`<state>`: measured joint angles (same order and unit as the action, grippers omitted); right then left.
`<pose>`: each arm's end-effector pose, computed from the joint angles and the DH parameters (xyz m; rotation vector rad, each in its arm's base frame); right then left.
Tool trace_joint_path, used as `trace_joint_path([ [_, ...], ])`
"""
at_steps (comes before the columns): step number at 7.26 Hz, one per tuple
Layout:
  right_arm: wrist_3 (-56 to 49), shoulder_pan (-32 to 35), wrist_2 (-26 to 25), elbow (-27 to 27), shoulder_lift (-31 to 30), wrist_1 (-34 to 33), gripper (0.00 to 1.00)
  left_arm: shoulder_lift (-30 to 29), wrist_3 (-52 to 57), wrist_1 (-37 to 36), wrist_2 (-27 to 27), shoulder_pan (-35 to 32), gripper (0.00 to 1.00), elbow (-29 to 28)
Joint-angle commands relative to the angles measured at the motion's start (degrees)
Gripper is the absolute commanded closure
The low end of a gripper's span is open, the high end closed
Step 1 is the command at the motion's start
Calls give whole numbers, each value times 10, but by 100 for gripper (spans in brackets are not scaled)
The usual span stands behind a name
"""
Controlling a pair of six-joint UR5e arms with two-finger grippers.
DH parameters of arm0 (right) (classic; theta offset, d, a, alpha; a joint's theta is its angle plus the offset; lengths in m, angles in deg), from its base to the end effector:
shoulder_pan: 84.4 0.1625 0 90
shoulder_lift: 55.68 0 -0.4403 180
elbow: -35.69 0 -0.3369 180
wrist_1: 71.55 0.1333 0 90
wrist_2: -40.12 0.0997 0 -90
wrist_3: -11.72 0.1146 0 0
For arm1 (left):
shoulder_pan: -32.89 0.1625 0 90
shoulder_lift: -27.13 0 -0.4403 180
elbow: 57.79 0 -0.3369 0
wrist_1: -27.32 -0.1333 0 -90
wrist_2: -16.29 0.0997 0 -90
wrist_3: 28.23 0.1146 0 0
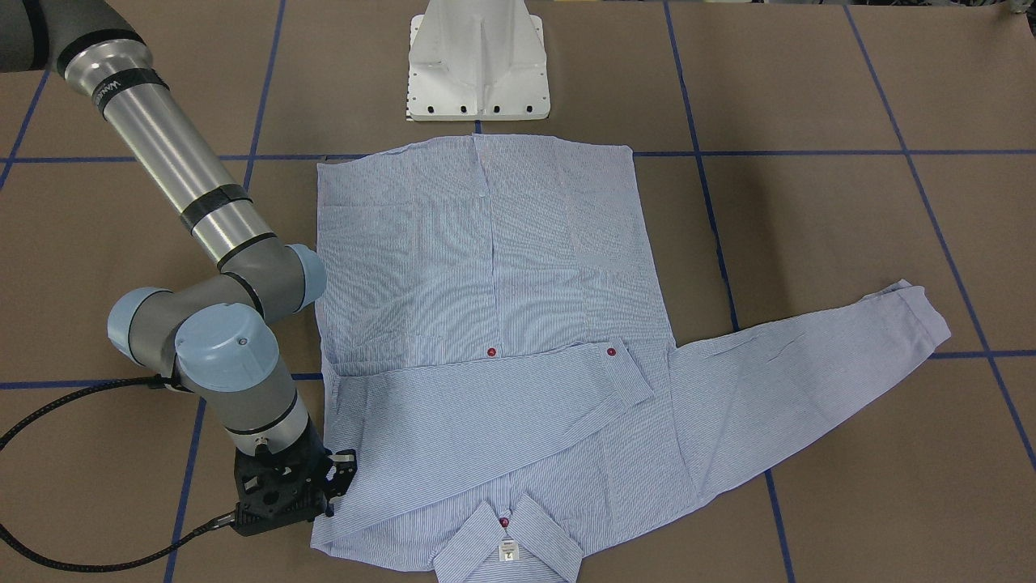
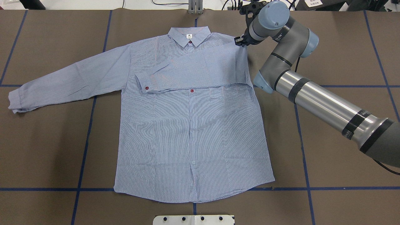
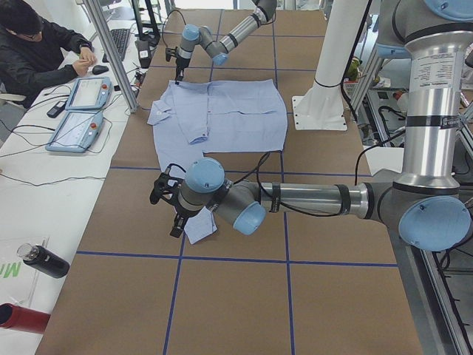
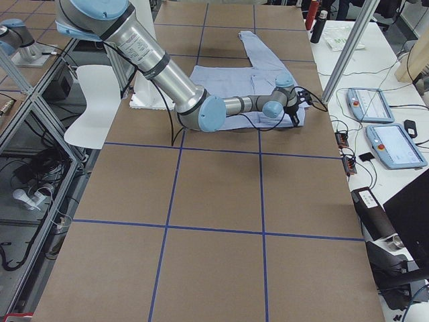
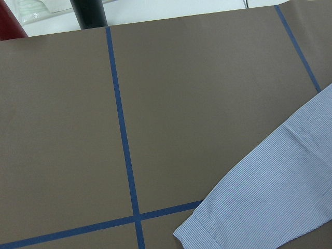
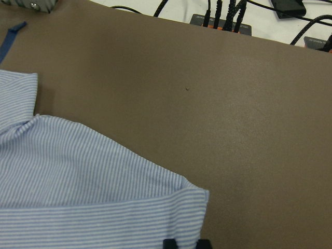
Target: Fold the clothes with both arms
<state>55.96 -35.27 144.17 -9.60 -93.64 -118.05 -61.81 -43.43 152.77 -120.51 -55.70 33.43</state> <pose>-0.4636 -0.6970 0.3833 0.4951 -0.7652 -0.0541 -0.0385 -0.4566 0.6075 0.4645 0.8636 0.0326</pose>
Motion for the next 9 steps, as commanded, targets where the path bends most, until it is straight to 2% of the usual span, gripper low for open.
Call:
trace_joint_path([
  [1,-2,2,-2,-1,0,0,100,0,-1,0,0,0,0,0],
  [6,-51,23,-19,-2,-18,0,100,0,-1,0,0,0,0,2],
  [7,-51,22,-23,-4,-18,1,3,0,-1,0,0,0,0,2],
  [9,-45,22,-17,-21,-17,0,0,-1,-19,3,0,3,0,0],
])
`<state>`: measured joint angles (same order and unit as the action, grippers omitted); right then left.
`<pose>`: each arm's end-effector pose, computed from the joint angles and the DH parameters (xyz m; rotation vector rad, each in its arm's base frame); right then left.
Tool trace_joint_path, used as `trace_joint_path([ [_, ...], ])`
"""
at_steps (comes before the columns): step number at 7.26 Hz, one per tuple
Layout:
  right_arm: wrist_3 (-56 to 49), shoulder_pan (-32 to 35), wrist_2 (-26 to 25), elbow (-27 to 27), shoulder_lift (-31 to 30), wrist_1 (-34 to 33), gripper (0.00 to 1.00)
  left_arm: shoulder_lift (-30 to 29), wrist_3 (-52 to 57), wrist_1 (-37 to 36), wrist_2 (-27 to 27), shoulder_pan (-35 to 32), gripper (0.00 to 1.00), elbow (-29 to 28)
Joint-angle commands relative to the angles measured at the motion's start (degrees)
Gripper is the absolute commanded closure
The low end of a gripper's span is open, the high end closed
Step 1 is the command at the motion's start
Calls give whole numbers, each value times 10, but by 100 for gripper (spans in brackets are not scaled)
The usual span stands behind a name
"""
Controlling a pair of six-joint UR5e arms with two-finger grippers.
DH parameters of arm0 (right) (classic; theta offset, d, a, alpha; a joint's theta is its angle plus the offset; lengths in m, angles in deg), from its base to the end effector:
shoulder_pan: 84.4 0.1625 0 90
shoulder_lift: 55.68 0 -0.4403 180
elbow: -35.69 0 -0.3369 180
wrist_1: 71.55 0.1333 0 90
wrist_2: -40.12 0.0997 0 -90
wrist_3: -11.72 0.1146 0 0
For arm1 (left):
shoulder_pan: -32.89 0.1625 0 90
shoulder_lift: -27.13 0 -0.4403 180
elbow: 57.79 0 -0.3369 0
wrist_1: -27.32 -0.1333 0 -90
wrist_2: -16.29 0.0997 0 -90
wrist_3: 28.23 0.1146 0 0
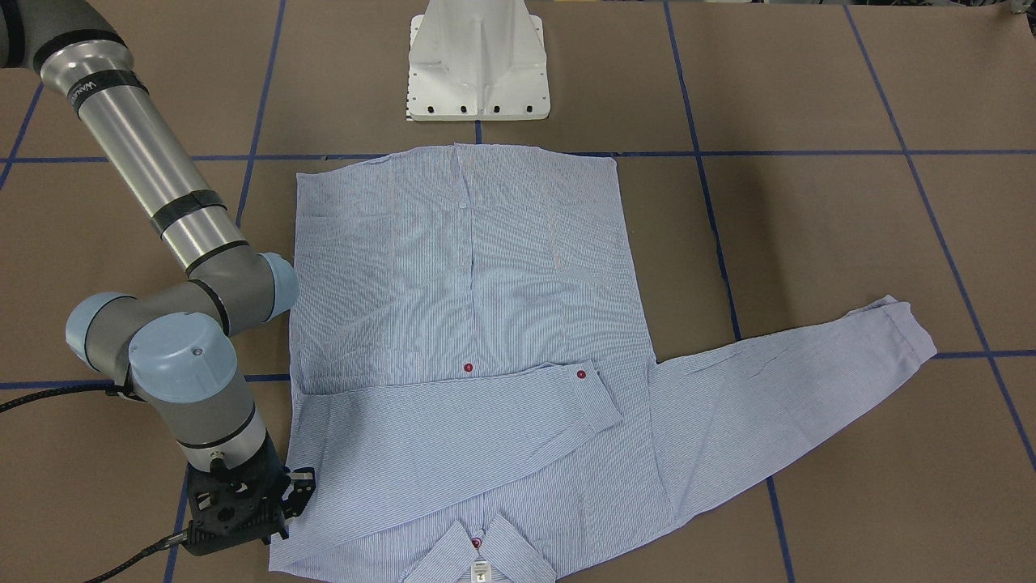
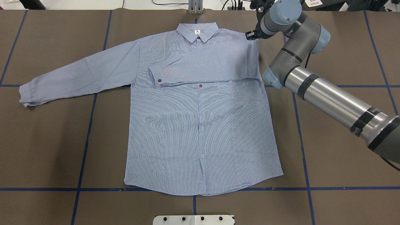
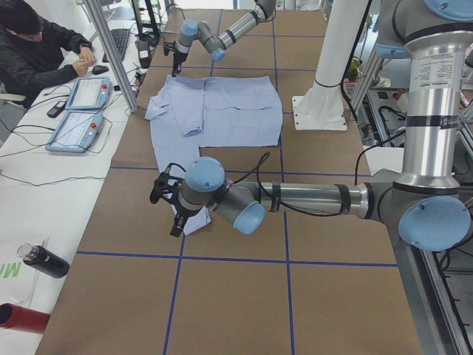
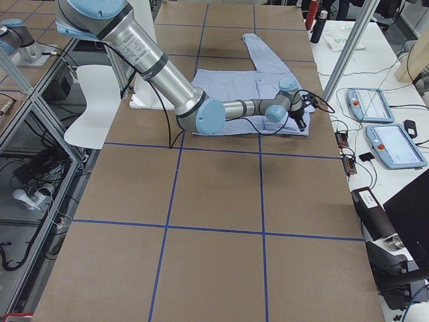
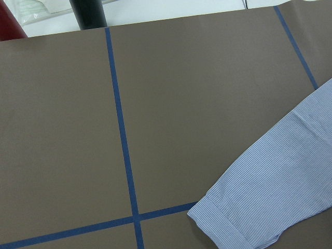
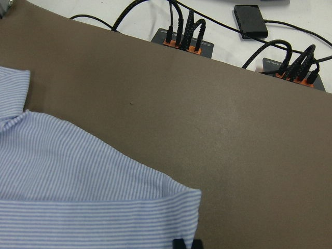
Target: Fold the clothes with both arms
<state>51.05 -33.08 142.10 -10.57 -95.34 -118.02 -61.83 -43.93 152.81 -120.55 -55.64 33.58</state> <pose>-0.4292 -0.7114 0.4001 0.5542 -0.7005 -0.0809 -0.0380 -0.4567 0.6060 0.4636 0.8667 0.0274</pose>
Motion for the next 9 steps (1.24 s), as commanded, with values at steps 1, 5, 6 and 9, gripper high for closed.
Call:
trace_joint_path([
  [1,6,6,29,-33,1,-5,0,-4,-69,18,5,23,0,-1],
  [5,4,61,158,-222,-88,-145,0,-13,-283,126,186,213,0,-21],
  [6,4,75,206,-253,-116,-145,0,-13,-294,126,210,220,1,-32],
  [9,4,76,215,-340,-166,-191,0,-15,-360,230,241,255,1,-119],
])
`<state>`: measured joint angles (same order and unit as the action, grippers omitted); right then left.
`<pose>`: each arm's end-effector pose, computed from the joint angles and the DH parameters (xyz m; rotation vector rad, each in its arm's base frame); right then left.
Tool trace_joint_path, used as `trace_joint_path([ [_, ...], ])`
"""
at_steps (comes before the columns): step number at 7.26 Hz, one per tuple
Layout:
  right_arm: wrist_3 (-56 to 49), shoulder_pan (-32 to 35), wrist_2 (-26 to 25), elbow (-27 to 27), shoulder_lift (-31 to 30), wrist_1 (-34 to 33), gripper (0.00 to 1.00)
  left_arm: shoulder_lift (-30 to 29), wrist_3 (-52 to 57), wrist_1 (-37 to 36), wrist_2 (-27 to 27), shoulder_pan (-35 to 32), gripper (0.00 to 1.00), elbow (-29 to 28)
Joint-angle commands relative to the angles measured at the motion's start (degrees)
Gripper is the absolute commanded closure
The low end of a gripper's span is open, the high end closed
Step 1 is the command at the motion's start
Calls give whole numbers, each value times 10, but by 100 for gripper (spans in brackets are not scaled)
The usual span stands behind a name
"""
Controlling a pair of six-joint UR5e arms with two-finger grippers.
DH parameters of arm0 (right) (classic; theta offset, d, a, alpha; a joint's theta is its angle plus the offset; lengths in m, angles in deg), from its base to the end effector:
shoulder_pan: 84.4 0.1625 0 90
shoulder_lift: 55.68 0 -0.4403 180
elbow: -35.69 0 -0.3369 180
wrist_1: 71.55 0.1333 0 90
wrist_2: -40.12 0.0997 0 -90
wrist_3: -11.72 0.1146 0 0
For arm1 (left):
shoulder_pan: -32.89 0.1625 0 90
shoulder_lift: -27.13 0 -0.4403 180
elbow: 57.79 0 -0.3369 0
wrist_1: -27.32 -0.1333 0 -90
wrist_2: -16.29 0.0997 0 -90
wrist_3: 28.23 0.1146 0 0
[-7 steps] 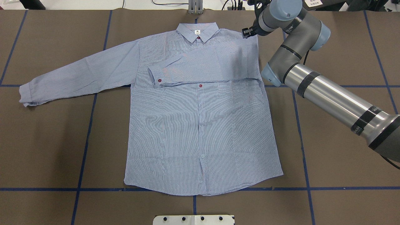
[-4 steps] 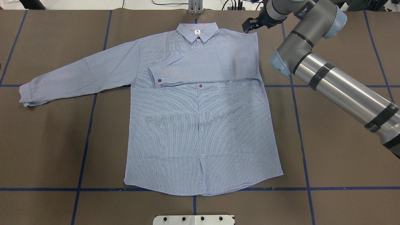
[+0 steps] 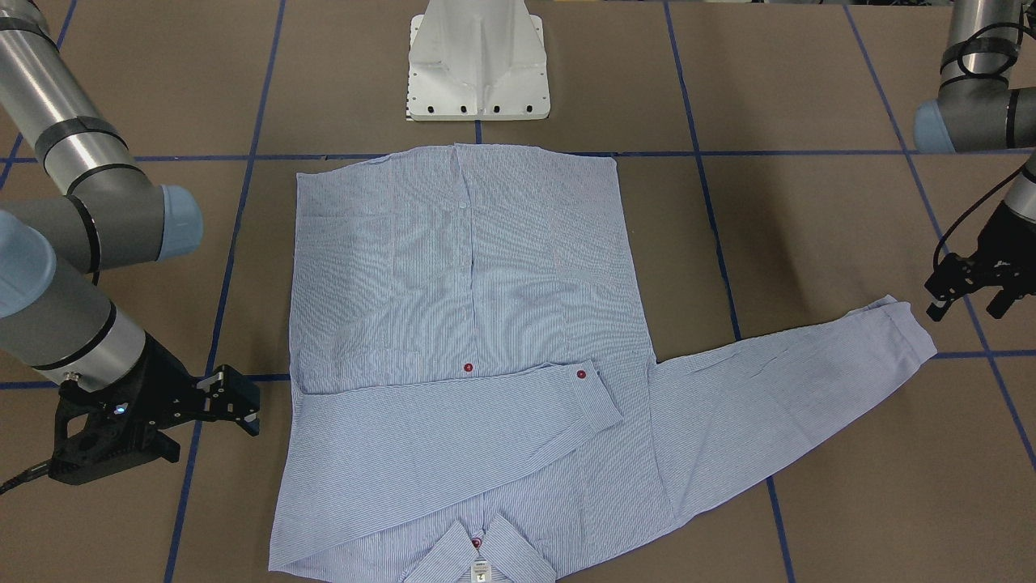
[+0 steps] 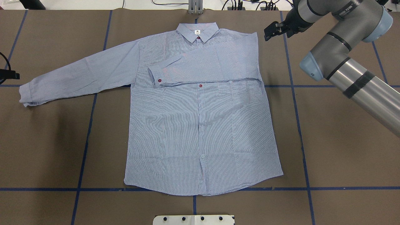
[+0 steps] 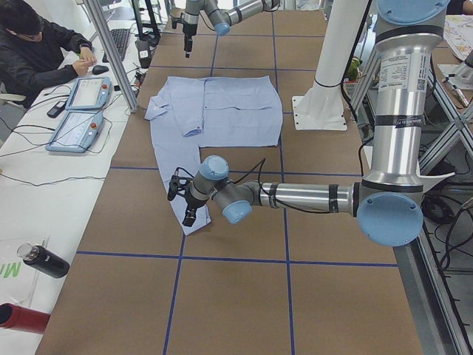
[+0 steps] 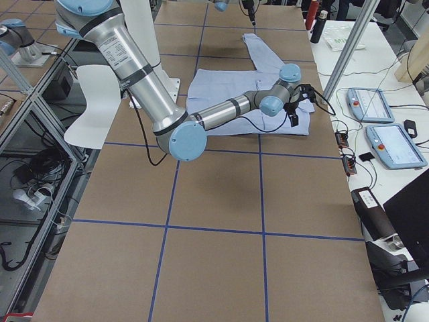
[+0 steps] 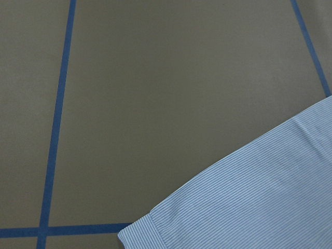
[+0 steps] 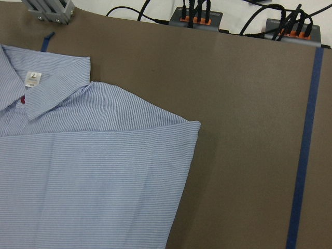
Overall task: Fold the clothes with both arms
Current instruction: 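Grasp the other sleeve cuff with the left gripper while the right arm waits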
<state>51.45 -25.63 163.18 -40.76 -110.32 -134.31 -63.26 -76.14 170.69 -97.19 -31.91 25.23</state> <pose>-0.3052 -0.6399 0.3841 0.3624 -0.9211 -0.1108 0.1262 -0.4739 0.6408 0.4164 0.7904 -0.2025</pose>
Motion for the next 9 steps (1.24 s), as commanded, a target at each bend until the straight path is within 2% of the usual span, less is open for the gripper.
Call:
trace_joint_path([
  [1,1,1,4,-55,-21,-42,0,0,-66,53,39,49,1,-36],
  [2,1,1,3,-57,-22,-42,0,0,-74,53,61,77,1,-37],
  [9,1,-1,-1,-57,-20,-41,0,1,-71,52,63,82,17,-47],
])
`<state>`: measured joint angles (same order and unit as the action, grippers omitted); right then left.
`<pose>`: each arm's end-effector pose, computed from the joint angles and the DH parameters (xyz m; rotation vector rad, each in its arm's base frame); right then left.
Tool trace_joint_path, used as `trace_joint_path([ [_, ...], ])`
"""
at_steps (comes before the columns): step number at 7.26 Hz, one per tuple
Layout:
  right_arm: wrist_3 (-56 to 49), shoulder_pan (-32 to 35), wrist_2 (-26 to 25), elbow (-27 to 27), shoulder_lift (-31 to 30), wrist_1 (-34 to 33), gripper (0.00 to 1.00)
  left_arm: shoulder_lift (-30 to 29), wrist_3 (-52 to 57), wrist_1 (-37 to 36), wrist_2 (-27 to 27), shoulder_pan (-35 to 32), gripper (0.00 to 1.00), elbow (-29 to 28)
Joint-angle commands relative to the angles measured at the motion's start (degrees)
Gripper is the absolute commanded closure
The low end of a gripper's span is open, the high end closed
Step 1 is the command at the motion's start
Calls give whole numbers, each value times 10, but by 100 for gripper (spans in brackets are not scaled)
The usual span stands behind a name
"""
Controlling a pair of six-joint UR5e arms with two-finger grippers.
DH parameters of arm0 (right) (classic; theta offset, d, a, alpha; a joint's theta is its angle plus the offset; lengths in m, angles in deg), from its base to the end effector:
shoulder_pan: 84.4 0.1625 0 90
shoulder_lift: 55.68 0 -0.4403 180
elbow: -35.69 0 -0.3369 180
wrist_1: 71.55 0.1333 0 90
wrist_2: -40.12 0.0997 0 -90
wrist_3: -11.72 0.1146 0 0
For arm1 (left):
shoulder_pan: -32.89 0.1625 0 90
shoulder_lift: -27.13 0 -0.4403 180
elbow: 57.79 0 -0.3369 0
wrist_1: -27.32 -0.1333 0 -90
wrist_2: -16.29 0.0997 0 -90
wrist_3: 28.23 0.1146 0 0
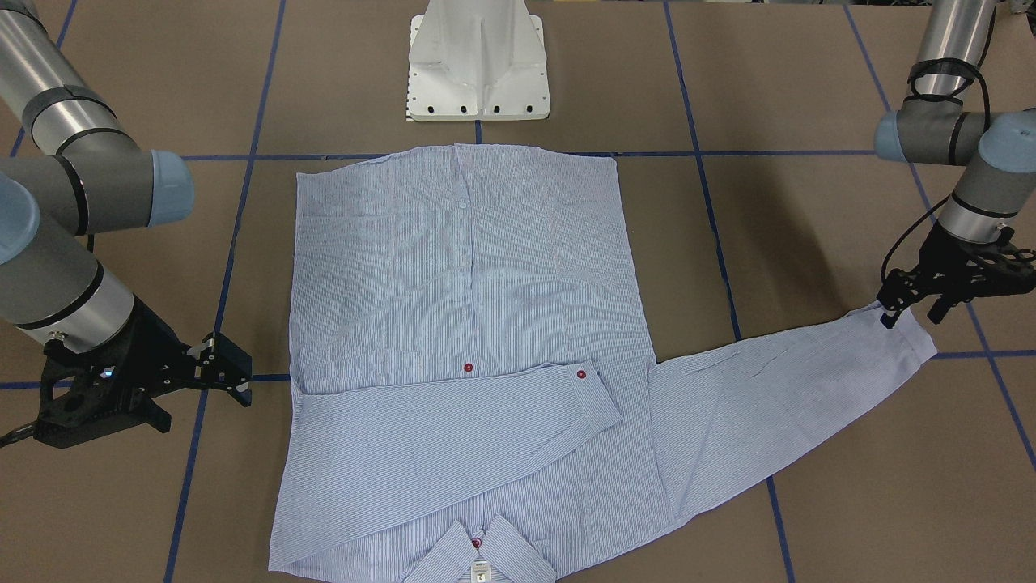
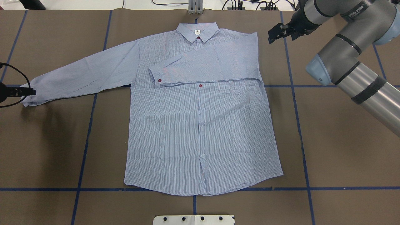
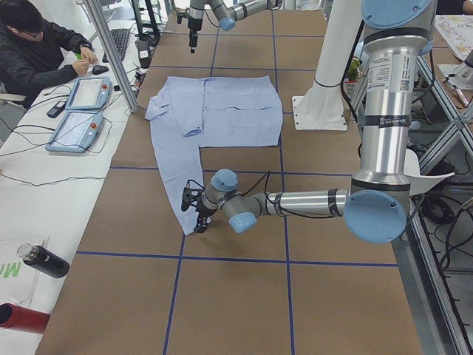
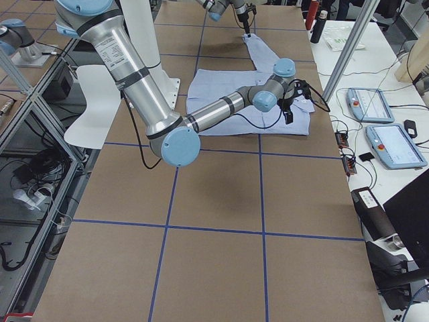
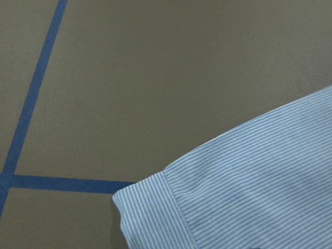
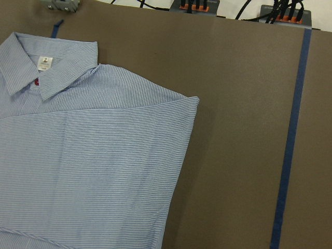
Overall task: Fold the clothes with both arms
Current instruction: 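Grasp the other sleeve cuff with the left gripper while the right arm waits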
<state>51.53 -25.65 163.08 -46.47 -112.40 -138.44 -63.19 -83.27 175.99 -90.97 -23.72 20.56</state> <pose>-0.2941 -0.6215 0.3748 0.3554 -0.9159 -0.1064 0.1817 -0.4561 0.6698 0.3903 0.7765 -0.2294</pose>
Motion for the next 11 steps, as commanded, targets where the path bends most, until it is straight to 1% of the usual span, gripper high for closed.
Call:
trace_joint_path([
  [1,0,0,0,0,0,0,0,2,0,-2,0,0,19,0],
  [3,0,-1,-2,0,0,0,0,3,-1,-4,0,0,26,-1],
  [7,0,-5,-11,0,-1,0,0,6,-1,-4,1,7,30,-6],
  [9,-1,-5,-11,0,-1,0,0,6,-2,-4,1,15,30,-6],
  [10,-1,-5,-11,0,-1,0,0,6,-2,-4,1,15,35,-5],
  [11,-1,-4,-11,0,-1,0,0,6,-2,-4,1,15,45,-5],
])
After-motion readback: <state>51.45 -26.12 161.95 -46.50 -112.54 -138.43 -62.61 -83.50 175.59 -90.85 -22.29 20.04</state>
